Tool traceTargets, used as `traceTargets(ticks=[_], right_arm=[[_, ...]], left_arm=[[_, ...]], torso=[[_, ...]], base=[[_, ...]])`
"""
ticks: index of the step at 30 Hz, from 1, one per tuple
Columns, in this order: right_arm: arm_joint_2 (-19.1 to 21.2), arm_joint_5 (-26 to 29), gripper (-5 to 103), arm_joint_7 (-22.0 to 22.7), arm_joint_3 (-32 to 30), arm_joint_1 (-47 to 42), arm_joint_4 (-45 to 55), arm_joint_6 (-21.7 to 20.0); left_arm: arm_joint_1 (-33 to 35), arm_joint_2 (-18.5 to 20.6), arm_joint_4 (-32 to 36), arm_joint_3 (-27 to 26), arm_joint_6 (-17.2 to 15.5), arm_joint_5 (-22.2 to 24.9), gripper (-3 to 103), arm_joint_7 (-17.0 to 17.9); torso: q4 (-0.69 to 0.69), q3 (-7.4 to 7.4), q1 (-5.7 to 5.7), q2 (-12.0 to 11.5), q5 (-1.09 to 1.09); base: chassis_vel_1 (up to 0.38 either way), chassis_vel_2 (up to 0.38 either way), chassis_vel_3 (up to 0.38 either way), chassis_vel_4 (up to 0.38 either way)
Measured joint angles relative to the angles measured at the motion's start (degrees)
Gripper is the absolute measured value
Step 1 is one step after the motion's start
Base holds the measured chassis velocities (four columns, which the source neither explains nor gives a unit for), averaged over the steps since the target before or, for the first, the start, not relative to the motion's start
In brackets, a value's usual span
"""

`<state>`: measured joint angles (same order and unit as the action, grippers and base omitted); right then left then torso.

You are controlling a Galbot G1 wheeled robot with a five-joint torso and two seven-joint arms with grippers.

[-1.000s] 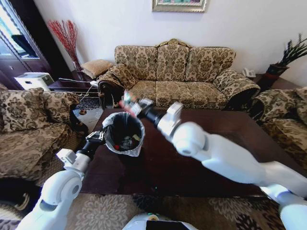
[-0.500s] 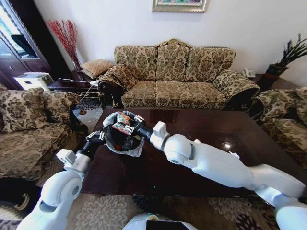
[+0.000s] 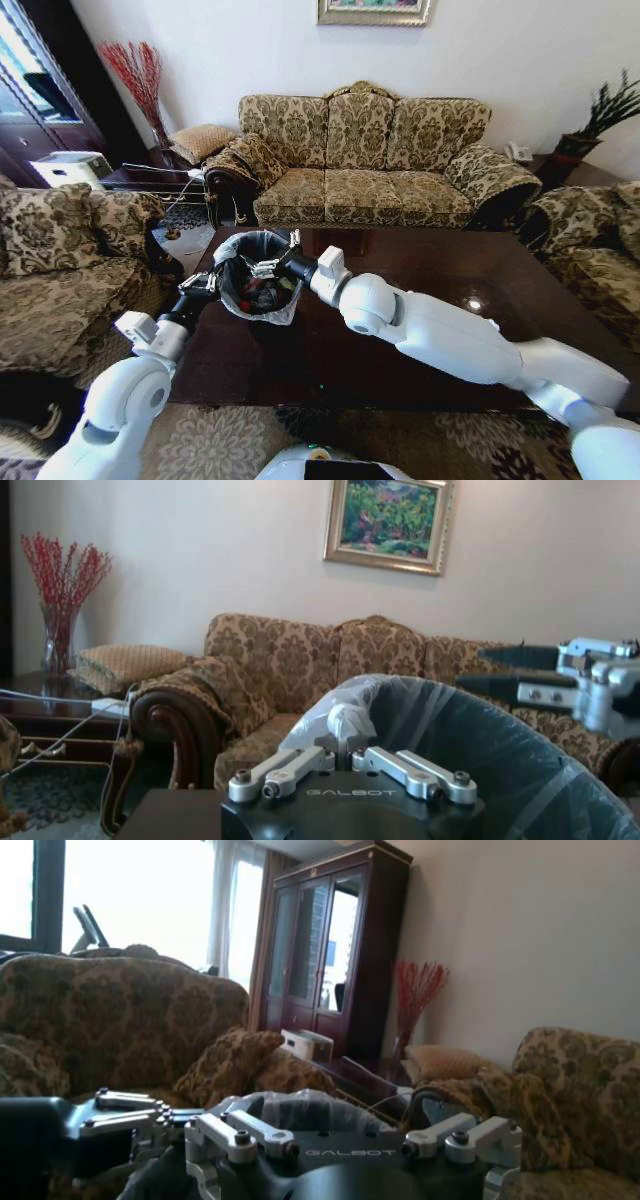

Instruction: Move to the front of the table and place the trash on the table into the trash bin.

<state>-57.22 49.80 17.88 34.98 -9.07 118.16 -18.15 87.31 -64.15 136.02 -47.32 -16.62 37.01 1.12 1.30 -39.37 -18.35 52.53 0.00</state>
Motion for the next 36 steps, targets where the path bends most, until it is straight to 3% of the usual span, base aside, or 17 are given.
traceTargets(ticks=[5,8,9,12,13,17,22,24,25,36], right_arm=[[1.4,0.7,100,3.6,-3.8,-0.9,0.7,0.6],[6.9,1.0,100,5.4,-10.7,-4.9,1.0,0.8],[6.9,1.0,100,5.4,-10.7,-4.9,1.0,0.8],[13.5,0.7,100,5.1,-19.5,-14.2,2.6,0.0],[13.5,0.7,100,5.1,-19.5,-14.2,2.6,0.0],[17.9,-1.7,100,3.1,-36.1,-32.4,5.2,-2.0],[17.3,-7.0,100,5.0,-42.3,-44.5,5.7,-0.9],[16.3,-8.0,100,5.4,-42.6,-45.8,5.4,-0.8],[15.2,-9.1,100,5.7,-42.7,-47.1,4.9,-0.7],[12.2,-12.6,100,6.3,-42.3,-49.6,1.4,0.4]], left_arm=[[0.1,0.0,0.1,-0.1,0.0,0.0,3,0.0],[0.2,-0.2,0.1,-0.1,0.2,-0.3,3,0.1],[0.2,-0.2,0.1,-0.1,0.2,-0.3,3,0.1],[0.3,-0.3,0.2,-0.2,0.4,-1.5,3,-0.1],[0.3,-0.3,0.2,-0.2,0.4,-1.5,3,-0.1],[0.4,-0.5,0.3,-0.1,0.1,-2.0,3,-0.2],[1.1,-0.8,1.0,-0.3,-0.1,-2.5,3,-0.2],[1.7,-1.1,1.6,-0.6,-0.1,-2.6,3,-0.2],[2.1,-1.5,2.4,-1.0,-0.3,-2.6,3,-0.1],[3.2,-2.8,4.2,-1.1,-0.7,-2.6,3,0.2]], torso=[[0.01,0.0,0.0,0.0,0.0],[0.0,0.0,0.0,0.0,0.01],[0.0,0.0,0.0,0.0,0.01],[-0.01,0.0,0.0,0.0,0.03],[-0.01,0.0,0.0,0.0,0.03],[-0.02,0.01,0.01,0.0,0.0],[-0.03,0.01,0.01,0.0,0.0],[-0.02,0.01,0.01,0.0,-0.01],[0.05,0.01,0.01,0.0,0.01],[-0.01,0.0,0.0,0.0,-0.01]], base=[[0.0,0.0,0.0,0.0],[0.0,0.0,0.0,0.0],[0.0,0.0,0.0,0.0],[0.0,0.0,0.0,0.0],[0.0,0.0,0.0,0.0],[0.0,0.0,0.0,0.0],[-0.008,-0.01,-0.003,-0.003],[-0.053,-0.05,-0.015,-0.006],[-0.079,-0.065,0.015,0.0],[-0.176,-0.176,0.062,0.047]])
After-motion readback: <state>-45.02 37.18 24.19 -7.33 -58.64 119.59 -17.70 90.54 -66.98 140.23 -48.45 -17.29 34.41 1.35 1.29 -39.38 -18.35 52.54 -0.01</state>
